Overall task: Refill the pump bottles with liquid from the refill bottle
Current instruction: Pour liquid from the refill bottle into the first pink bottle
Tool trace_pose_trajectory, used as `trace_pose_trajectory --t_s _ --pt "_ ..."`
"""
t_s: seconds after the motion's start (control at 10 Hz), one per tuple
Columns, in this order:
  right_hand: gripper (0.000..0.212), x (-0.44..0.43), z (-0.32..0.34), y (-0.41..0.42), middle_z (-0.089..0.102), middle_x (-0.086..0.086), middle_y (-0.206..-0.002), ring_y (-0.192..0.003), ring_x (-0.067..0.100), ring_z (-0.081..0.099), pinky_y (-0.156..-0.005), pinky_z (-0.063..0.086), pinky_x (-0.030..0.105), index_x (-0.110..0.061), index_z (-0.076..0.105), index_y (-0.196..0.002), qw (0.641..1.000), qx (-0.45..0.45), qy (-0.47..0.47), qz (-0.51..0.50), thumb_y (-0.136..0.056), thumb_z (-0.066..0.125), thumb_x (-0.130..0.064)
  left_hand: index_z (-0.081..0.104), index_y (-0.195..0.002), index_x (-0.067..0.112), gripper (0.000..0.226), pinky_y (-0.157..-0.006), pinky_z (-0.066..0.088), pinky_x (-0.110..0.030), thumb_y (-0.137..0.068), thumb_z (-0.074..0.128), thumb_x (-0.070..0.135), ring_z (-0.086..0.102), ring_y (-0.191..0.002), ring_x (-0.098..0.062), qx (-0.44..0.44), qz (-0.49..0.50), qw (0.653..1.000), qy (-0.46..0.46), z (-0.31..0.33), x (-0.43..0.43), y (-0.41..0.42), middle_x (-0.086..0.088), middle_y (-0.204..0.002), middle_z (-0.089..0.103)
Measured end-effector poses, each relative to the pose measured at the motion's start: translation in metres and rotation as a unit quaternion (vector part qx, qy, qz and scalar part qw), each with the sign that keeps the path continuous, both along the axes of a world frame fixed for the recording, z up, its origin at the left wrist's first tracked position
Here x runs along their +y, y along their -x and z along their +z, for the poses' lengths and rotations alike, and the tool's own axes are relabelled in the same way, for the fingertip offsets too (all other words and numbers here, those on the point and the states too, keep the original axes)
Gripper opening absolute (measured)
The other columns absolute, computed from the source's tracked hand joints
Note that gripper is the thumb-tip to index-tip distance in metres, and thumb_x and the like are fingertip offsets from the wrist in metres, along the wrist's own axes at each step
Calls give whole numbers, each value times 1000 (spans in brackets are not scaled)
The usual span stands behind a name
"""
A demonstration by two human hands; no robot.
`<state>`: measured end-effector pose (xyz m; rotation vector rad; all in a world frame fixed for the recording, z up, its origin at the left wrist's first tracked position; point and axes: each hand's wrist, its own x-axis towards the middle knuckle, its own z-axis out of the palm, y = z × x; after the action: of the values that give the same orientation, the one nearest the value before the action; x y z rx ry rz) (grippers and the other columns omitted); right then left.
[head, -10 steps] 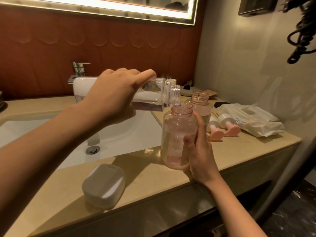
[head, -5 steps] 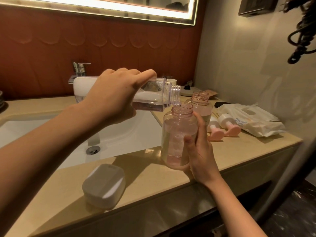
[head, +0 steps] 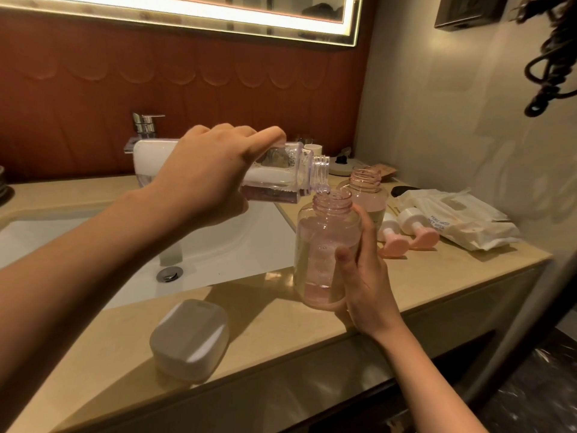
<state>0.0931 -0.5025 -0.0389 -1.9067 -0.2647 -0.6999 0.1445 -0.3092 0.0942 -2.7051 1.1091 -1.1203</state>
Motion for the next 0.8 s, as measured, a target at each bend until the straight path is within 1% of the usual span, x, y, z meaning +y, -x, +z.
trace_pose_trajectory --t_s 0.2,0.5,0.6,0.7,0.8 --pt "72 1 2 2 40 -13 -144 -130 6 42 -104 41 46 -57 15 -137 1000 0 0 -3 -73 31 -86 43 -133 18 74 -71 33 -31 -67 76 10 54 -90 -27 -2 -2 1000 0 0 0 0 -10 -105 63" --pt "77 0 1 1 40 -12 -144 -130 7 42 -103 41 49 -49 17 -140 1000 -2 -1 2 -74 32 -84 42 -133 18 75 -71 32 -31 -67 76 10 54 -89 -26 -1 4 1000 -6 1 -1 1 -10 -104 62" --pt "75 1 2 1 40 -11 -144 -131 7 42 -104 41 48 -51 17 -139 1000 -5 -2 3 -74 32 -84 42 -134 18 75 -71 32 -31 -67 76 10 54 -89 -26 -1 5 1000 -8 1 -1 1 -10 -104 62" --pt "71 1 2 2 40 -13 -143 -130 7 42 -104 40 48 -56 16 -137 1000 -5 -4 4 -73 32 -85 43 -133 17 75 -70 32 -31 -67 76 9 52 -86 -24 2 7 1000 -9 1 -1 1 -11 -104 63" --pt "74 1 1 1 38 -10 -146 -132 10 40 -104 39 49 -53 16 -139 1000 -3 -3 2 -73 31 -85 44 -133 17 74 -69 31 -31 -66 76 9 44 -82 -18 4 8 1000 -7 1 -1 0 -11 -104 63"
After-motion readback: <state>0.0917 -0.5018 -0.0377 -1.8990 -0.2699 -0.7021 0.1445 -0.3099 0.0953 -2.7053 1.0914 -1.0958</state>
